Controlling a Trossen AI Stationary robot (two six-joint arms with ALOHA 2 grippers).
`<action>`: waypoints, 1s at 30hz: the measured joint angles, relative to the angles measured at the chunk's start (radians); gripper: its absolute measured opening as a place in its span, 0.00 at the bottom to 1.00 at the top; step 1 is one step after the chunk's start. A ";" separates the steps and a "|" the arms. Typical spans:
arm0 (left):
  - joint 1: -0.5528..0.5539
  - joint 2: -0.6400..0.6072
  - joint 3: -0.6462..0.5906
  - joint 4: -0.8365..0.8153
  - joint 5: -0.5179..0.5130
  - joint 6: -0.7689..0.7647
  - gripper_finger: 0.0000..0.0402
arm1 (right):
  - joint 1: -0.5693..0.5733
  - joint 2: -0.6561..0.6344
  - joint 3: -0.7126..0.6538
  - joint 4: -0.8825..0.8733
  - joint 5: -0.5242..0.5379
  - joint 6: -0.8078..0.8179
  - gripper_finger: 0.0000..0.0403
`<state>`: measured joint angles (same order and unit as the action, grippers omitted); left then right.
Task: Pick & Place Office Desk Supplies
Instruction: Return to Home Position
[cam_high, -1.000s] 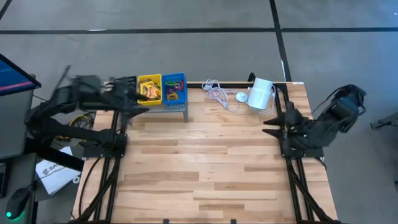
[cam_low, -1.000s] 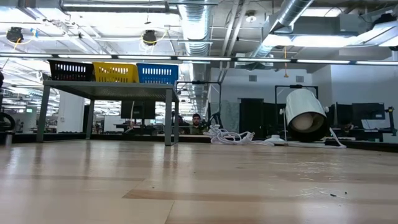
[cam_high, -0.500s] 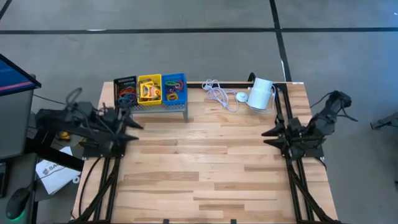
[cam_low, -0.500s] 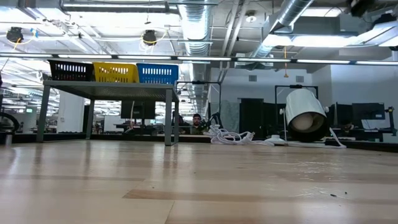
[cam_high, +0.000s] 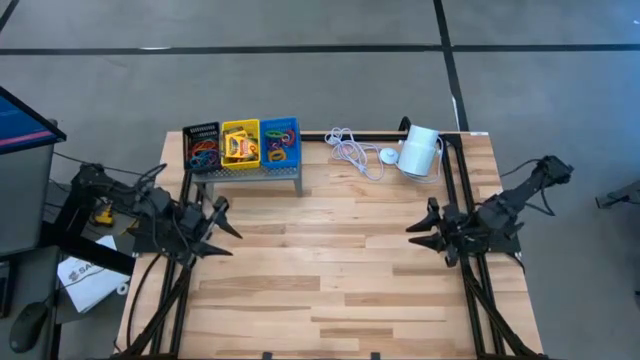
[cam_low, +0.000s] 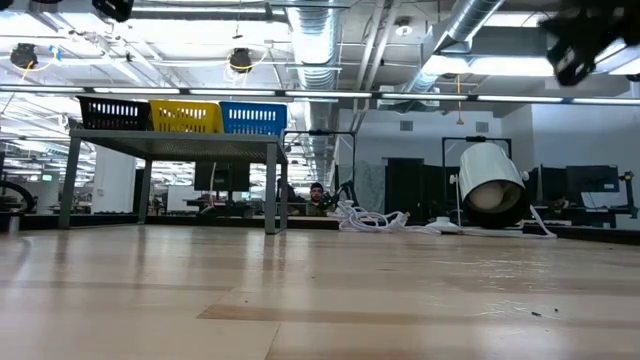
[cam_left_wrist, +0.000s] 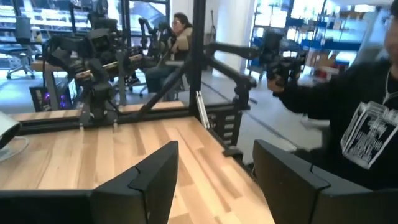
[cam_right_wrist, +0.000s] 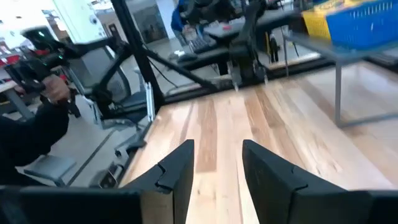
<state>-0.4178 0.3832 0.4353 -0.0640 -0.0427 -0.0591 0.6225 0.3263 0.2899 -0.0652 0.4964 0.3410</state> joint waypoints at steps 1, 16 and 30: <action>-0.008 0.005 -0.007 0.007 -0.009 0.011 0.51 | -0.020 0.000 -0.012 0.004 -0.023 0.004 0.33; 0.011 0.101 -0.066 0.155 -0.112 0.086 0.41 | -0.750 0.089 -0.050 0.156 -0.736 -0.072 0.33; 0.220 0.093 -0.248 0.368 -0.005 0.100 0.29 | -1.048 0.355 -0.051 0.342 -1.095 -0.130 0.24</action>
<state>-0.1977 0.4764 0.1868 0.3042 -0.0475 0.0406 -0.4251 0.6812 0.2390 0.2767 -0.5987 0.2111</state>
